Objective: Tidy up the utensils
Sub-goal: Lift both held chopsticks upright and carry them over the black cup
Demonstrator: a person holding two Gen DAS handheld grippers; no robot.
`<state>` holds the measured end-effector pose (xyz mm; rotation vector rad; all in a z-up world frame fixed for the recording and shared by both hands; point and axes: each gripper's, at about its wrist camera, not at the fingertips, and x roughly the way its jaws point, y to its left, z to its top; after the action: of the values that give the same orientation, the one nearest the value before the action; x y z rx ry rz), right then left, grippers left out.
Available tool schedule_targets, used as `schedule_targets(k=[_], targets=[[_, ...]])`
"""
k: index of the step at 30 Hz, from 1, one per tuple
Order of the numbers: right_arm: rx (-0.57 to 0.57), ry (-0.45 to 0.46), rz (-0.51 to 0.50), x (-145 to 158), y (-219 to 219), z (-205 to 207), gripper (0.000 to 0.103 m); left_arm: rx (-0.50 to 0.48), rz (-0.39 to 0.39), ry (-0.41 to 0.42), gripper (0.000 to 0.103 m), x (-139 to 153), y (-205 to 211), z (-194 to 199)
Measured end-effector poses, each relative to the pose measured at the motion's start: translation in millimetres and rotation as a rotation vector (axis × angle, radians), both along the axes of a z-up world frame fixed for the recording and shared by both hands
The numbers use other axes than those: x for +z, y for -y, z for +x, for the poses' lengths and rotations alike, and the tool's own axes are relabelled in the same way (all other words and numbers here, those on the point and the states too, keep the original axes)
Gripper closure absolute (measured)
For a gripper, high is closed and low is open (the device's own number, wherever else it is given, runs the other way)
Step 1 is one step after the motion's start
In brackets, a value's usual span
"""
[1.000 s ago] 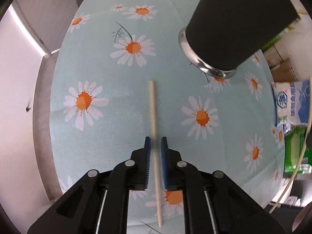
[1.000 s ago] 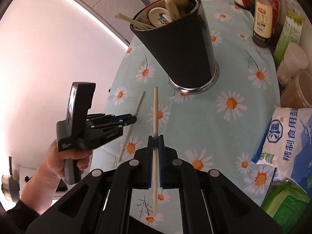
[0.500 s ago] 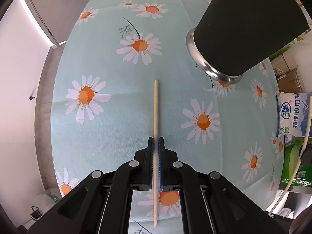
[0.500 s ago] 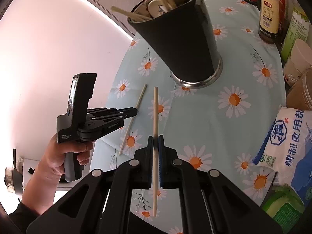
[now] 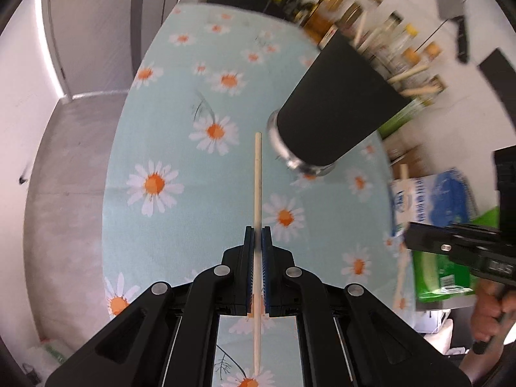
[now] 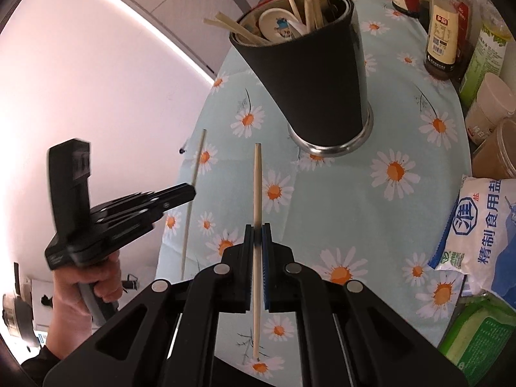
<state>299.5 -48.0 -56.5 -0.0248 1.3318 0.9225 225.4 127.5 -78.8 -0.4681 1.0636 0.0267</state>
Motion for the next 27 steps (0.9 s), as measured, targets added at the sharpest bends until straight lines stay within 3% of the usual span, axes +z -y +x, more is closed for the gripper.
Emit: schedule_targets(k=[8,16,21,27], targets=[[-0.020,0.119,0.094,21.1,2.4,-7.0,0.097,-0.088,-0.041,0.209,0.100,38.1,3.6,-5.2],[-0.051,0.342,0.260,70.3,4.6,-6.6,0.097,-0.136,-0.055,0.463,0.100,86.7,9.7,2.5],[-0.120,0.510,0.365,103.3,10.9,-0.6,0.097,-0.162,-0.036,0.650,0.100,121.9,16.7,7.7],[-0.239,0.609,0.447,131.3,21.1,17.9,0.097,-0.136,-0.037,0.759,0.100,136.9,16.5,26.3]])
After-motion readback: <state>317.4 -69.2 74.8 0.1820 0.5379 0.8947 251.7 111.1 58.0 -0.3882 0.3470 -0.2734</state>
